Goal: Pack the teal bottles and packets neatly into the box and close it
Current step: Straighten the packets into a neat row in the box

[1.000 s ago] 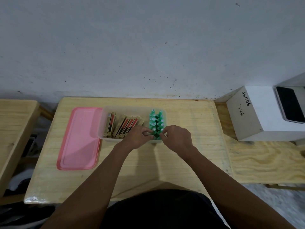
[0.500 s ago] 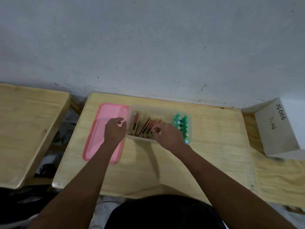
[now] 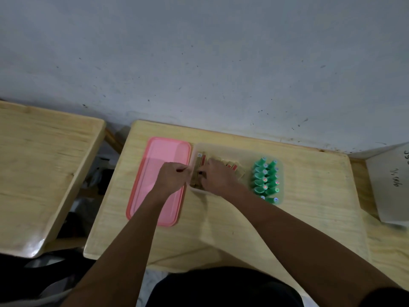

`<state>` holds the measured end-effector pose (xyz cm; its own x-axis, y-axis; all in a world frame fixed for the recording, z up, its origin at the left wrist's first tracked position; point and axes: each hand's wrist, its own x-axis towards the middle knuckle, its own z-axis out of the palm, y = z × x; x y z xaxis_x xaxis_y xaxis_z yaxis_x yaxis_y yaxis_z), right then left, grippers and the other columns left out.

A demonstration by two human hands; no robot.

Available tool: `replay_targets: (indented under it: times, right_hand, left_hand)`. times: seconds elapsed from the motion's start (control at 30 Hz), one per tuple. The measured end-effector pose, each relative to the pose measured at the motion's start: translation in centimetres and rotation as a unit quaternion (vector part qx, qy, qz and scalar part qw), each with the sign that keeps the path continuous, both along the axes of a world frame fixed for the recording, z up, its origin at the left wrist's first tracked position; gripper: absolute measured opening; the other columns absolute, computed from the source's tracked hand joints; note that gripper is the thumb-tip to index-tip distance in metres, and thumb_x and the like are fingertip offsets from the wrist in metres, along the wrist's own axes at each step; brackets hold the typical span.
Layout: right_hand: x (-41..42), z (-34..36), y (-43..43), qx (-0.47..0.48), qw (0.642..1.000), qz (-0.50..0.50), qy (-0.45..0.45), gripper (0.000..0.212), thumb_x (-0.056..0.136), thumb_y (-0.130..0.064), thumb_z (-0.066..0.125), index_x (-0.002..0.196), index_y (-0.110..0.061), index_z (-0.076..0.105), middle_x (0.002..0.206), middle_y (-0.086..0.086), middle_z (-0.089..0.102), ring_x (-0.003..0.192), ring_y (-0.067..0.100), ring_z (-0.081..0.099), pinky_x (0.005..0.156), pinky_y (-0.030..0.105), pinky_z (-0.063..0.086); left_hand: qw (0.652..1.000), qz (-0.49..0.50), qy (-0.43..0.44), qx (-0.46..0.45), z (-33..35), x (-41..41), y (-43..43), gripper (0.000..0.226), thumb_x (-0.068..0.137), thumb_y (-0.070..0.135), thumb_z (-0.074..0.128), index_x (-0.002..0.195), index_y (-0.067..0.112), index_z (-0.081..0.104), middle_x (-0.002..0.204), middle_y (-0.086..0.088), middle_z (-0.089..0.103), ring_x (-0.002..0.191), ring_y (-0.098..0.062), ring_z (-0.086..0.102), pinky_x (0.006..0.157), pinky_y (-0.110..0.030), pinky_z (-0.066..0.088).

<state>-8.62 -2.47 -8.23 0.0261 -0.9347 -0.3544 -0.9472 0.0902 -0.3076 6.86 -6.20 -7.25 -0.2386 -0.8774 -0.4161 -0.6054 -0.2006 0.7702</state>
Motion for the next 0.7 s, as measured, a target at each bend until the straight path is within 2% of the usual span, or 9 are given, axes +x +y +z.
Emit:
replay_targets:
  times: [0.1,0.23,0.37,0.47,0.57,0.7]
  right_hand:
    - [-0.8,-0.1,-1.0,-0.025,0.999,-0.029,0.025,0.036,0.094,-0.039,0.051,0.127,-0.024,0.057,0.122,0.005,0.048,0.113,0.022,0.047,0.075,0.036,0.046]
    - [-1.2,-0.6,-2.5,0.024,0.999,-0.020,0.025,0.069,0.085,-0.051,0.061,0.144,-0.028,0.035,0.133,0.006,0.040,0.123,0.023,0.040,0.082,0.038,0.049]
    - [-1.1,-1.0,-2.9,0.037,0.999,-0.024,0.011,0.082,0.079,-0.059,0.064,0.146,-0.027,0.030,0.135,0.006,0.037,0.126,0.024,0.036,0.083,0.039,0.046]
    - [-0.8,-1.2,-2.6,0.042,0.998,-0.034,-0.010,0.100,0.067,-0.068,0.070,0.146,-0.025,0.027,0.132,0.006,0.036,0.122,0.024,0.037,0.085,0.040,0.045]
    - [-0.5,-1.5,-2.2,0.040,0.998,-0.040,-0.033,0.114,0.057,-0.070,0.075,0.146,-0.020,0.023,0.128,0.007,0.036,0.118,0.024,0.037,0.090,0.043,0.047]
    - [-0.8,-1.6,-2.3,0.044,0.997,-0.034,-0.057,0.116,0.056,-0.064,0.080,0.146,-0.018,0.022,0.127,0.007,0.034,0.117,0.023,0.035,0.093,0.041,0.045]
  left_hand:
    - [1.000,0.000,0.014,0.001,0.1,0.1,0.2,0.025,0.091,0.021,0.060,0.107,0.004,0.070,0.092,-0.008,0.072,0.082,-0.021,0.069,0.082,-0.033,0.057]
    - [0.999,0.001,0.028,0.018,-0.1,0.4,0.0,0.023,0.091,0.021,0.060,0.105,0.007,0.071,0.088,-0.005,0.073,0.079,-0.024,0.070,0.079,-0.037,0.059]
    - [0.999,0.009,0.036,0.032,-0.3,0.5,0.0,0.022,0.091,0.021,0.060,0.104,0.008,0.072,0.087,-0.005,0.073,0.079,-0.022,0.070,0.077,-0.033,0.060]
    - [0.999,0.009,0.041,0.029,-0.2,0.4,0.1,0.017,0.091,0.021,0.060,0.093,0.012,0.074,0.084,-0.011,0.074,0.080,-0.031,0.070,0.077,-0.039,0.059]
    - [0.999,0.011,0.046,0.027,-0.1,0.4,0.1,0.019,0.091,0.020,0.059,0.098,0.009,0.073,0.082,-0.009,0.073,0.079,-0.031,0.070,0.077,-0.040,0.059]
    - [0.999,0.010,0.044,0.027,0.0,0.4,0.2,0.021,0.091,0.020,0.059,0.104,0.009,0.071,0.085,-0.005,0.073,0.081,-0.029,0.070,0.079,-0.039,0.059]
